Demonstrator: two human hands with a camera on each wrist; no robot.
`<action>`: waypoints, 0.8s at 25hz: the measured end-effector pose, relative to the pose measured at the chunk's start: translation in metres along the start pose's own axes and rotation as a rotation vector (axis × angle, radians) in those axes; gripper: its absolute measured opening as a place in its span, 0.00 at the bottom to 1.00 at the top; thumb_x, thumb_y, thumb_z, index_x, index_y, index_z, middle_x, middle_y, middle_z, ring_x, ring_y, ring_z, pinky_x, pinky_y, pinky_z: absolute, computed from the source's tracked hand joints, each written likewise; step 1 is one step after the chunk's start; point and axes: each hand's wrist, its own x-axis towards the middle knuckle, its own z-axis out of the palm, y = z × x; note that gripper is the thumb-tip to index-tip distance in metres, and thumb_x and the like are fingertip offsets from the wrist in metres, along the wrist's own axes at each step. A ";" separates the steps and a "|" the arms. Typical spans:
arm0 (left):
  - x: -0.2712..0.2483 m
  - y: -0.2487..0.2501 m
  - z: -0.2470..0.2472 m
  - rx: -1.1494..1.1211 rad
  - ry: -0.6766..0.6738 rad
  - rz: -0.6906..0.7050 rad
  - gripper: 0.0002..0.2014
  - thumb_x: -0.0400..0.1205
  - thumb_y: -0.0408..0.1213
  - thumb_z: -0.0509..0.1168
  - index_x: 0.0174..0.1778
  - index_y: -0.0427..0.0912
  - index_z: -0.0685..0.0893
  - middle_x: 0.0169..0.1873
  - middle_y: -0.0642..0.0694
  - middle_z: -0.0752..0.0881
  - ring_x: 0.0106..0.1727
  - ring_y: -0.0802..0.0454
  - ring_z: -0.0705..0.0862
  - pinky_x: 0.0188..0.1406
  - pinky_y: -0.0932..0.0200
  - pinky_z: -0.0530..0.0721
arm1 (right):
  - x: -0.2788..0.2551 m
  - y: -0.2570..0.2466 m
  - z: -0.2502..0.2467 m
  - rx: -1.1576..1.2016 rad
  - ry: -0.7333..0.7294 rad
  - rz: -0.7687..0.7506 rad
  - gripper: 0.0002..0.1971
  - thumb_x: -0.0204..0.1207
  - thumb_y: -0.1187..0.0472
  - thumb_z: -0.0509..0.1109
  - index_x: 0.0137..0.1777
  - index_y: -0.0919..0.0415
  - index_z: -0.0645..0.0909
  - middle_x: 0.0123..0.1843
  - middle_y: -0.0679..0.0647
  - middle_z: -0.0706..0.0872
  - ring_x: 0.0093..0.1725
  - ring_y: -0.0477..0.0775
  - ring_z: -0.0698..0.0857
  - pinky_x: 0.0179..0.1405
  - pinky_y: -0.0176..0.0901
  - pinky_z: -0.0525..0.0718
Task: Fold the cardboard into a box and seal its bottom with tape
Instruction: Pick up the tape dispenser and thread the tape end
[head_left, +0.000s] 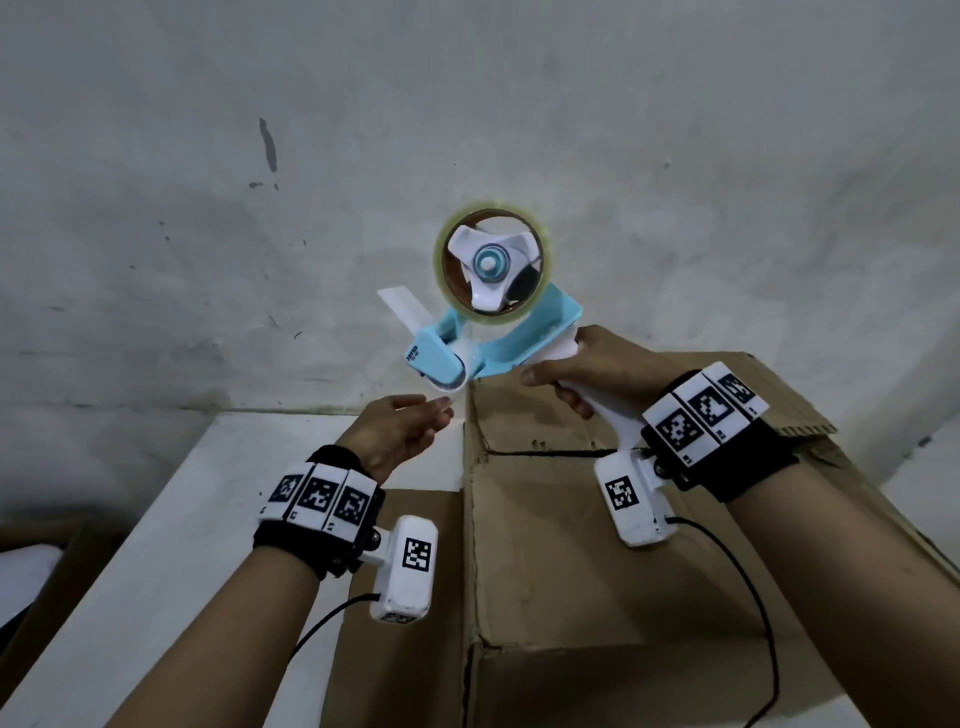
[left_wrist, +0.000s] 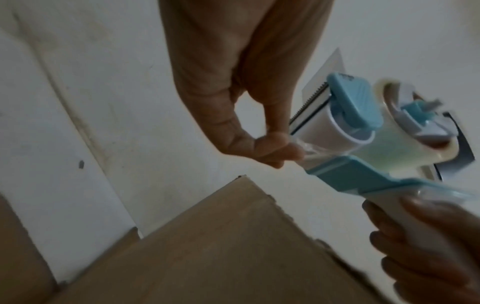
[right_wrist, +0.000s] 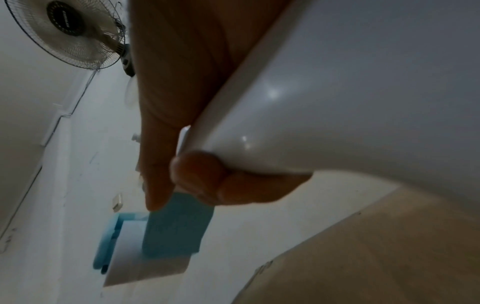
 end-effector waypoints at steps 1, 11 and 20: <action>0.001 -0.002 -0.001 0.037 0.032 0.010 0.19 0.79 0.30 0.65 0.65 0.30 0.73 0.39 0.43 0.85 0.22 0.65 0.85 0.20 0.74 0.80 | -0.001 0.001 -0.001 -0.028 -0.014 -0.002 0.09 0.72 0.64 0.74 0.35 0.61 0.76 0.23 0.56 0.72 0.19 0.48 0.72 0.19 0.37 0.73; -0.019 -0.014 0.005 0.141 0.235 0.164 0.10 0.80 0.23 0.54 0.52 0.39 0.75 0.33 0.44 0.79 0.18 0.64 0.77 0.10 0.74 0.65 | -0.014 -0.007 0.011 -0.155 -0.127 -0.023 0.18 0.70 0.57 0.76 0.56 0.66 0.80 0.24 0.56 0.73 0.22 0.50 0.71 0.20 0.36 0.74; -0.054 -0.015 0.019 0.083 0.259 0.227 0.27 0.76 0.23 0.66 0.68 0.43 0.65 0.41 0.45 0.83 0.38 0.55 0.82 0.37 0.62 0.75 | -0.030 -0.005 -0.011 -0.095 -0.217 -0.096 0.08 0.74 0.57 0.72 0.43 0.58 0.77 0.26 0.56 0.72 0.21 0.48 0.72 0.21 0.37 0.73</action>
